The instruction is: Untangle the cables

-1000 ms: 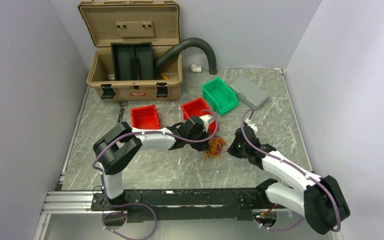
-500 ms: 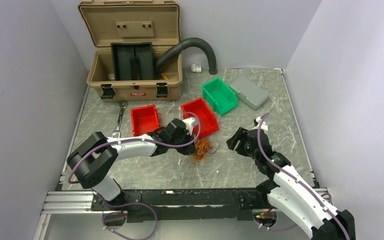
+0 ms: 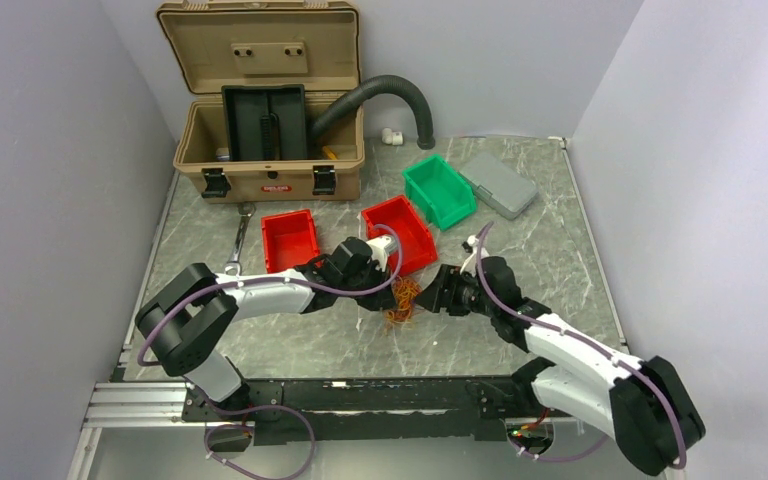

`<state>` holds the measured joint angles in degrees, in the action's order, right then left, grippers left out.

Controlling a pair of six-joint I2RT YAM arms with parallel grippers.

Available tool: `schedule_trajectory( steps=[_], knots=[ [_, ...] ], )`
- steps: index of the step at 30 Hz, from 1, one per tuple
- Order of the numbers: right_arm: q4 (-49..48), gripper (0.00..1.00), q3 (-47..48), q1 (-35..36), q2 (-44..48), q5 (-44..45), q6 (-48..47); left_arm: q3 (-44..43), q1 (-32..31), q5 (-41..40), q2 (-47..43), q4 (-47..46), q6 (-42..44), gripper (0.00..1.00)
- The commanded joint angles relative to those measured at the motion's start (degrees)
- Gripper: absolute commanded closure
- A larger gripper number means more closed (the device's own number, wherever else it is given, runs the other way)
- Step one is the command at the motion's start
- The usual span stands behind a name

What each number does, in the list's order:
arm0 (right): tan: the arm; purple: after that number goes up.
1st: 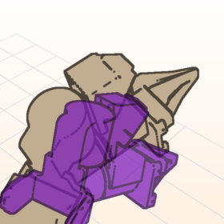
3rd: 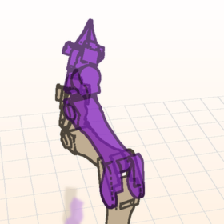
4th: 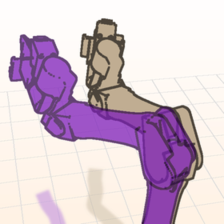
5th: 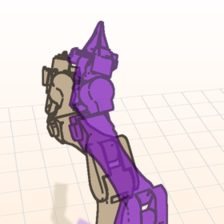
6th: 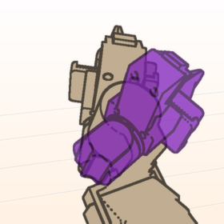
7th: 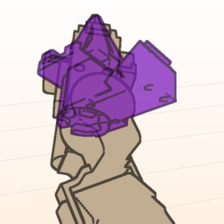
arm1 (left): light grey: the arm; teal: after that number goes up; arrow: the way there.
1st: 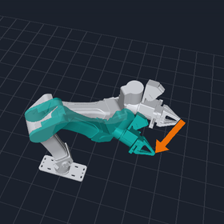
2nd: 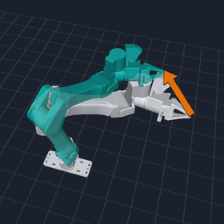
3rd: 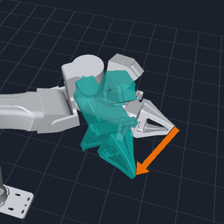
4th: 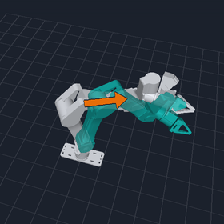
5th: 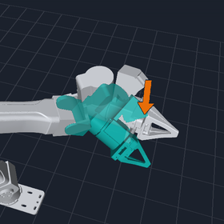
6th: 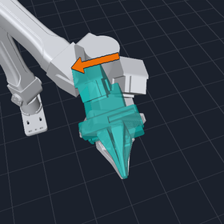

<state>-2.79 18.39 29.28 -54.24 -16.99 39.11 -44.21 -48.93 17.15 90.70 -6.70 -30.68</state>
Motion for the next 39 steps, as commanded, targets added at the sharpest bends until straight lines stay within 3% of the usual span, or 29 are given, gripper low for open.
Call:
schedule_trajectory(
  steps=[1,6,10,11,13,17,21,24,26,31,32,33,35,36,37,39],
  knots=[
    [-14.2,0.36,-1.3,2.2,-5.4,-1.8,1.8,-0.3,0.0,1.5,-0.4,-2.1,0.5,1.00],
    [-19.2,0.45,-0.5,5.0,-13.0,2.7,3.0,-0.4,-0.1,1.5,0.0,-2.2,0.4,1.00],
    [-22.7,0.59,-1.6,5.2,-18.2,4.9,5.5,-0.1,0.0,1.7,1.1,-3.2,-0.1,1.00],
    [-22.8,0.67,-1.9,5.3,-18.3,5.7,6.2,-0.1,0.0,1.7,1.2,-3.4,-0.3,1.00],
    [-20.2,0.99,-2.3,5.3,-16.9,10.2,7.5,-0.1,0.0,0.9,0.6,-2.9,-0.2,1.00],
    [-6.7,1.00,-2.1,5.2,-9.2,23.1,10.8,0.7,1.9,-5.9,-2.4,2.3,-2.6,1.00],
    [12.4,1.00,0.0,5.1,1.7,38.8,15.0,6.3,8.1,-4.2,-6.2,0.0,-4.4,1.00],
    [33.0,1.00,2.5,4.9,9.7,53.1,26.7,9.9,10.9,-5.3,-9.1,-0.3,-4.5,1.00],
    [41.2,1.00,3.8,4.9,15.8,58.6,31.5,11.2,11.9,-5.5,-9.9,0.0,-4.1,1.00],
    [33.7,1.00,1.5,4.8,26.0,54.4,22.8,12.3,12.3,-2.7,-9.1,-1.2,-3.3,1.00],
    [30.6,0.99,1.1,4.8,26.8,52.1,18.6,12.4,12.4,-1.5,-8.8,-2.2,-2.9,1.00],
    [27.2,0.86,0.8,4.8,27.0,48.6,14.3,12.3,12.4,-0.3,-8.4,-2.9,-2.6,1.00],
    [21.4,0.44,0.6,4.8,26.1,39.9,7.3,11.7,12.3,1.1,-7.1,-3.1,-2.2,1.00],
    [19.4,0.32,0.6,4.7,24.9,37.1,5.5,11.3,12.3,1.5,-6.5,-3.0,-2.0,1.00],
    [17.8,0.23,0.8,4.8,23.5,34.2,4.4,11.0,12.4,1.9,-6.1,-2.9,-1.9,1.00],
    [13.2,0.18,1.0,4.8,19.8,26.9,1.3,11.1,12.3,2.9,-5.6,-3.7,-1.4,1.00]
  ],
)
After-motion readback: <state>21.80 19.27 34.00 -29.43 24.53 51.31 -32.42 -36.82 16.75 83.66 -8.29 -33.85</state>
